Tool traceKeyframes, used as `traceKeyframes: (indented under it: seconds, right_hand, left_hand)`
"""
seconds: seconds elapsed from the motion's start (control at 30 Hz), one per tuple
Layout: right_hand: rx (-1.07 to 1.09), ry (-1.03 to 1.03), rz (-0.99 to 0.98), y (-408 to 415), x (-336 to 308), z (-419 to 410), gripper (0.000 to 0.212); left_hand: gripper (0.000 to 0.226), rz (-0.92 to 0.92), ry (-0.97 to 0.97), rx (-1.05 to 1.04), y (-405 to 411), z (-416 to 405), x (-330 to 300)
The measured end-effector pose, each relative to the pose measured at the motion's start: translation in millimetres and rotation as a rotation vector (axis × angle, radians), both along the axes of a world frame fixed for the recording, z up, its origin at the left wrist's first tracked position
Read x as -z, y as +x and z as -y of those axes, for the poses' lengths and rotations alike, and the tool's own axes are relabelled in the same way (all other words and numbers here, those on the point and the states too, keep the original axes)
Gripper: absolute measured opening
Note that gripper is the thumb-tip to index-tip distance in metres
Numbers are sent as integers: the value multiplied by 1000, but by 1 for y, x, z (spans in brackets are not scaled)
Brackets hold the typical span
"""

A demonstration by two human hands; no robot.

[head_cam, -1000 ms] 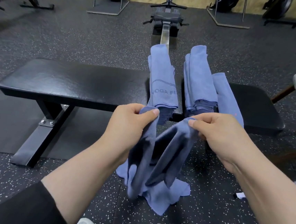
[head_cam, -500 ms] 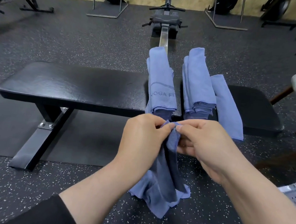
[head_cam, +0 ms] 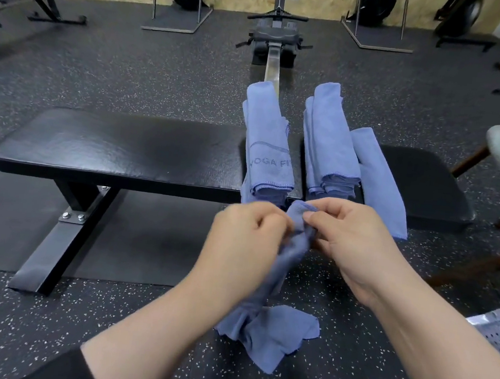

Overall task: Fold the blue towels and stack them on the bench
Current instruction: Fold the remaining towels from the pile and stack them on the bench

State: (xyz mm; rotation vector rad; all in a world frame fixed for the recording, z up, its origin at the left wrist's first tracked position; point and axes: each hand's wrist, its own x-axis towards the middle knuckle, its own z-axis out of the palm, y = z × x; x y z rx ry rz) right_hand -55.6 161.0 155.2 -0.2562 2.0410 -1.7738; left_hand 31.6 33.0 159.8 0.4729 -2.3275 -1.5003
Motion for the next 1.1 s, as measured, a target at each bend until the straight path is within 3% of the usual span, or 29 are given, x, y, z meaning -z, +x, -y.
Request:
traceKeyframes:
  seconds: [0.1,0.2,0.27,0.63,0.73,0.9,0.97,1.1]
  right_hand:
    - [-151,213,-247,-1,-7,-4,24]
    - [-336,309,-410,1,-18,-7,28]
    - [-393,337,-453,1,-23,-9,29]
    - [-224,301,-512,13,-41,-27,34]
    - [-205,281,-538,16,-43,-30,36]
    - [-166,238,-562,19,-47,-37,34]
    - [-144,233,-569,20,-48,-39,34]
    - [-137,227,-588,25,-49,-41,32]
  left_hand:
    - [26,1,74,-96,-6,22,0]
    - [33,90,-34,125,-7,31,3]
    - [34,128,10,250,-5,30,1]
    - [10,234,175,456,5,21,4]
    - [17,256,123,434,9,19,4]
    - [28,247,290,372,15,20,0]
    - [26,236,237,365,16,20,1]
    - [15,221,-71,359,18,20,0]
